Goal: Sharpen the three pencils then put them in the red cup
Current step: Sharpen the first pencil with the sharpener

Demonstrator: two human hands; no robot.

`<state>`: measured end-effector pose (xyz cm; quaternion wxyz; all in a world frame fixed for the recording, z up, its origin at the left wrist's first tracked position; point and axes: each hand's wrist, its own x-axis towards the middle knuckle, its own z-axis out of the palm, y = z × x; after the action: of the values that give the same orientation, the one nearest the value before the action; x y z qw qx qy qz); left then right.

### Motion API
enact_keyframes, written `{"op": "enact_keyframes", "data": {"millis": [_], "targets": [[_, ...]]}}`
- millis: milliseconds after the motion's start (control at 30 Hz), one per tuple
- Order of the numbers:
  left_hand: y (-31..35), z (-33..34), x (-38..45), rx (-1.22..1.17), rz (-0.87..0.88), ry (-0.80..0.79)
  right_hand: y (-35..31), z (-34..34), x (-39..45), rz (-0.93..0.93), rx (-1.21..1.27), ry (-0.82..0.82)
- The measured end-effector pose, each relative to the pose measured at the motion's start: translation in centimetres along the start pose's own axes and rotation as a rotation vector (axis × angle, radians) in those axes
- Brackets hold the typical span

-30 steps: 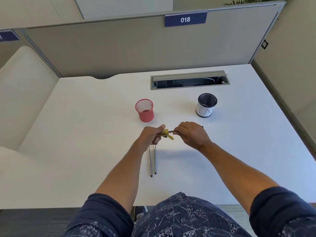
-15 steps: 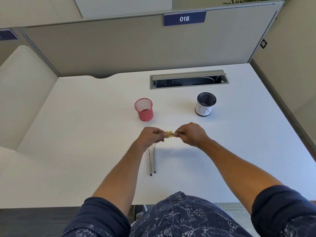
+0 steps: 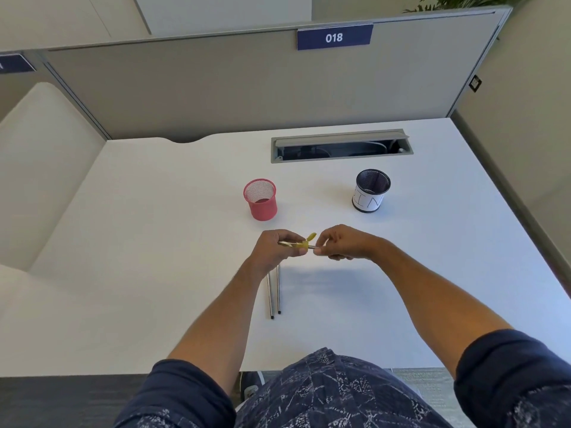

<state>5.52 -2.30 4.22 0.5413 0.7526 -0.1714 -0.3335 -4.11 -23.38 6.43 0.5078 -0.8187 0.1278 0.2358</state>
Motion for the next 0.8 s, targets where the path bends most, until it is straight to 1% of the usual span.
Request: {"op": "enact_keyframes", "data": {"millis": [67,133,233,267,333,400,467,600,700,800], "targets": [[0.0,-0.1,-0.1,-0.003,-0.026,0.022,-0.3,-0.1,0.1,-0.04,-0.078,0.054],[0.1,-0.3,-0.2,-0.033,-0.071,0.04,-0.4,0.0,0.3,-0.117,-0.204,0.144],[0.2,-0.6,-0.2,-0.086,-0.095,0.072,-0.2,0.6,0.2,-0.21,-0.413,0.395],[0.3,-0.6,-0.1,-0.11,-0.103,0.09,-0.1,0.9,0.1,-0.277,-0.479,0.511],[0.6,-0.7,0.1,-0.169,-0.155,0.127,0.7,1.6,0.3,-0.513,-0.604,0.729],[0.7,-0.6,0.4,-0.226,-0.221,0.13,1.4,2.1,0.7,-0.728,-0.702,0.828],[0.7,-0.5,0.5,-0.277,-0.262,0.096,1.6,2.4,1.0,-0.818,-0.752,0.865],[0.8,-0.4,0.4,-0.357,-0.282,0.024,1.5,2.3,0.8,-0.81,-0.753,0.897],[0.6,-0.6,0.4,-0.302,-0.236,-0.039,1.7,2.2,0.6,-0.73,-0.706,0.832],[0.4,-0.9,0.4,-0.203,-0.172,-0.05,2.0,2.4,0.4,-0.612,-0.664,0.778]]}}
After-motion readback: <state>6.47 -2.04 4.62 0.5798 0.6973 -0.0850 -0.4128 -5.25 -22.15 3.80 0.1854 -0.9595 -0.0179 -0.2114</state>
